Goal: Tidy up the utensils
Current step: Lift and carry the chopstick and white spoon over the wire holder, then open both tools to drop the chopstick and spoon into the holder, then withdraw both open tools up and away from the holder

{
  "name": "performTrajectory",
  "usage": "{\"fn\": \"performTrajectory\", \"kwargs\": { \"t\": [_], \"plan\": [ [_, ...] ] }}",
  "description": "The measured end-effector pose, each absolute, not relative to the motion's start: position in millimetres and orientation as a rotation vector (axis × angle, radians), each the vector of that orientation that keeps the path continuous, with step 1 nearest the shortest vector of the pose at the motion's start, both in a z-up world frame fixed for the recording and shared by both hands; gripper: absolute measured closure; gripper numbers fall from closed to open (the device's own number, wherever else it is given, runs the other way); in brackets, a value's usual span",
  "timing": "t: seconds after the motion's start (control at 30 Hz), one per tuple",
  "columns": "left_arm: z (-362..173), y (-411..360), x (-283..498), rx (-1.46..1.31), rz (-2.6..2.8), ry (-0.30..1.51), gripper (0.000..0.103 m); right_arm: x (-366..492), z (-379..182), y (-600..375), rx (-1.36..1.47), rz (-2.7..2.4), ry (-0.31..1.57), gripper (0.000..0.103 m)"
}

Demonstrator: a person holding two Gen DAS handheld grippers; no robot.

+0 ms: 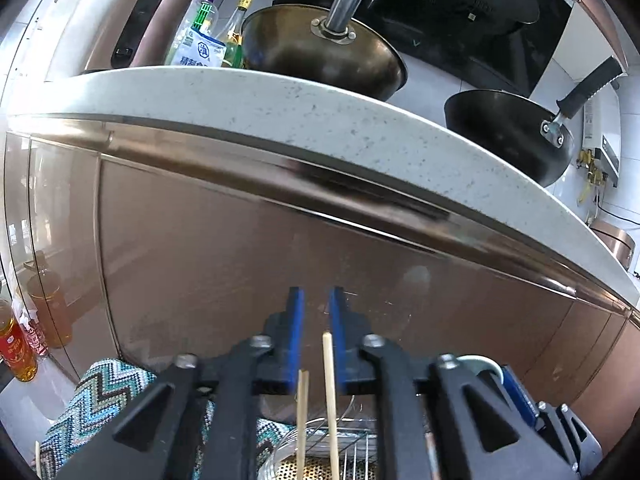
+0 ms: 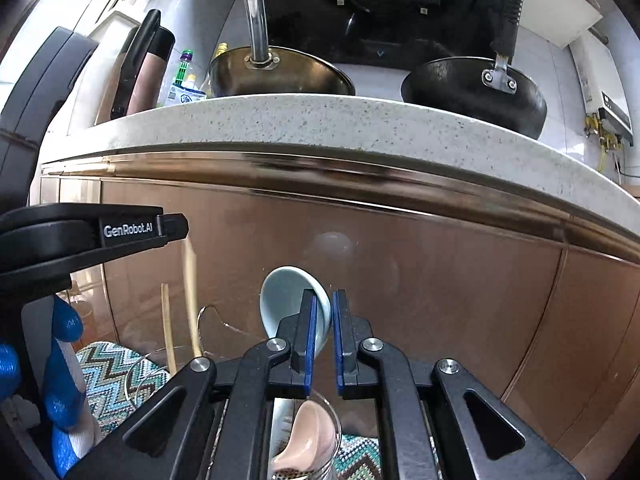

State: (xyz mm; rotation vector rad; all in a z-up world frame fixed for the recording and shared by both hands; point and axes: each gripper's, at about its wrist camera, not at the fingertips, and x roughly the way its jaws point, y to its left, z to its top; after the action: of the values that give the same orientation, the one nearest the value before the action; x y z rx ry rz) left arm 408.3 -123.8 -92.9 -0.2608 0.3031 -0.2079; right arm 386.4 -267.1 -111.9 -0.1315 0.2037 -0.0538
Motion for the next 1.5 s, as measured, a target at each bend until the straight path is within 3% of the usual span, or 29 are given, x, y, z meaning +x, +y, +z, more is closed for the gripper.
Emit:
{"fn": "performTrajectory", "kwargs": {
  "t": [0.07, 0.33, 0.67, 0.8, 1.0, 1.3, 1.37, 1.5],
  "plan": [
    [-89.5, -118.7, 402.5, -0.26, -0.202, 0.298, 0.07, 381.7, -110.8, -268.2, -0.129, -0.059, 0.203, 0.086],
    [-58.8, -95.4, 365.1, -0.228, -0.184, 0.262, 0.068, 347.0, -79.7, -270.9, -0.128, -0.08, 0.165, 0.071],
    [-9.0, -46.4, 291.0, -0.197, -0.141, 0.182, 0.066, 281.9, -28.7, -266.4, -0.134, -0.092, 0.148, 0.067],
    [10.4, -23.6, 258.6, -0.171, -0.118, 0.193, 0.053, 248.2, -11.9, -264.2, -0.129, -0.094, 0.143, 0.066],
    [29.8, 15.5, 208.7, -0.183, -0.096, 0.184, 0.049, 195.5, 12.2, -261.9, -0.12, -0.084, 0.112, 0.058],
    [35.5, 40.9, 149.0, -0.165, -0.107, 0.195, 0.048, 113.4, 35.7, -248.5, -0.128, -0.043, 0.036, 0.032],
    [34.9, 44.5, 139.3, -0.164, -0.112, 0.203, 0.048, 97.1, 37.8, -247.0, -0.124, -0.031, 0.024, 0.017],
    [33.8, 48.6, 122.1, -0.164, -0.111, 0.209, 0.048, 72.2, 39.4, -246.8, -0.121, -0.012, 0.0, 0.004]
  ]
}}
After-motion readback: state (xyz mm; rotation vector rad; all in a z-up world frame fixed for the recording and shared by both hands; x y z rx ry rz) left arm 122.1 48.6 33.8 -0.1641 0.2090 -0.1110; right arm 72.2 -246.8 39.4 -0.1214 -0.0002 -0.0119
